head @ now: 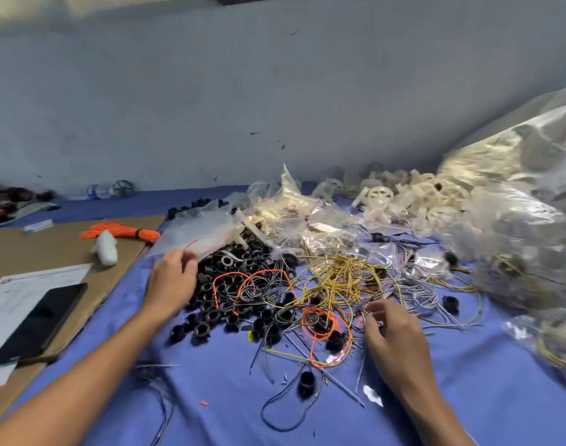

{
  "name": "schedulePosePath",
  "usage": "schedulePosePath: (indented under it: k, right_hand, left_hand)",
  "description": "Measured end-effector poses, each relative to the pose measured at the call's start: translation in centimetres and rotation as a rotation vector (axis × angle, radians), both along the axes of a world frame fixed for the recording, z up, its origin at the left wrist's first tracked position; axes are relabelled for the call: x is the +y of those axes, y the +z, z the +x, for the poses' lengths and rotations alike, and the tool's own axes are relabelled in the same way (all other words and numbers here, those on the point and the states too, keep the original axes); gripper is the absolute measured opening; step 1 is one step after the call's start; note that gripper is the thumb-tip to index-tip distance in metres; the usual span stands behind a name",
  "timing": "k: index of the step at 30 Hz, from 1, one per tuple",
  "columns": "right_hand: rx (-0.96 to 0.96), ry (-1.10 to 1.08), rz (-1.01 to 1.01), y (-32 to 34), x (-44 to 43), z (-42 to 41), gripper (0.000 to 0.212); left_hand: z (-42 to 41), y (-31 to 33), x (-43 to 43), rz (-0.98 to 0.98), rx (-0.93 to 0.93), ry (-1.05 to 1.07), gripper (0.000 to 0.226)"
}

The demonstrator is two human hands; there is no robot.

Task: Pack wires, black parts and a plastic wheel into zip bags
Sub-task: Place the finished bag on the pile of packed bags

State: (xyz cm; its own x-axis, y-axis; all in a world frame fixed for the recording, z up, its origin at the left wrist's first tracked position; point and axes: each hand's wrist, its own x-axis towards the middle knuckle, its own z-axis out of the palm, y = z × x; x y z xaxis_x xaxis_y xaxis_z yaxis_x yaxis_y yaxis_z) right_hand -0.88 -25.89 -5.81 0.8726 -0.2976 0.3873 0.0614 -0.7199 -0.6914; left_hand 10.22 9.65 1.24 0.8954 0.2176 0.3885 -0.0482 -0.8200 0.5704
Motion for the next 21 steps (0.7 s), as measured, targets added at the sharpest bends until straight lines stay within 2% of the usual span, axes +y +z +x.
schedulePosePath:
  k: [4, 6, 9, 13, 17, 19, 21]
  right_hand:
    - [0.005, -0.025, -0.011, 0.2, 0.2, -0.3, 0.008]
    - [0.030, -0.025, -0.018, 0.1, 0.1, -0.3, 0.010]
    - [0.058, -0.017, -0.041, -0.1, 0.1, -0.2, 0.010]
    - [0.062, -0.027, -0.039, 0.2, 0.3, 0.0, 0.012]
    - [0.045, -0.034, -0.046, 0.3, 0.4, 0.1, 0.014]
    - [0.035, -0.029, -0.039, 0.5, 0.4, -0.1, 0.016]
    - [-0.005, -0.019, -0.033, 1.1, 0.7, -0.5, 0.020]
  left_hand:
    - [6.4, 0.2, 1.5, 0.185, 0.115, 0.195, 0.044]
    - [8.6, 0.4, 1.9, 0.310, 0.212, 0.178, 0.054]
    - [10.8, 0.8, 2.0, 0.404, 0.242, 0.139, 0.046]
    - [11.4, 1.6, 1.5, 0.330, 0.025, 0.164, 0.025]
    - [9.2, 4.8, -0.1, 0.174, -0.168, 0.058, 0.009]
    - [6.7, 6.4, -1.1, 0.073, -0.149, -0.033, 0.005]
    - [3.2, 7.2, -2.9, -0.028, -0.044, -0.173, 0.009]
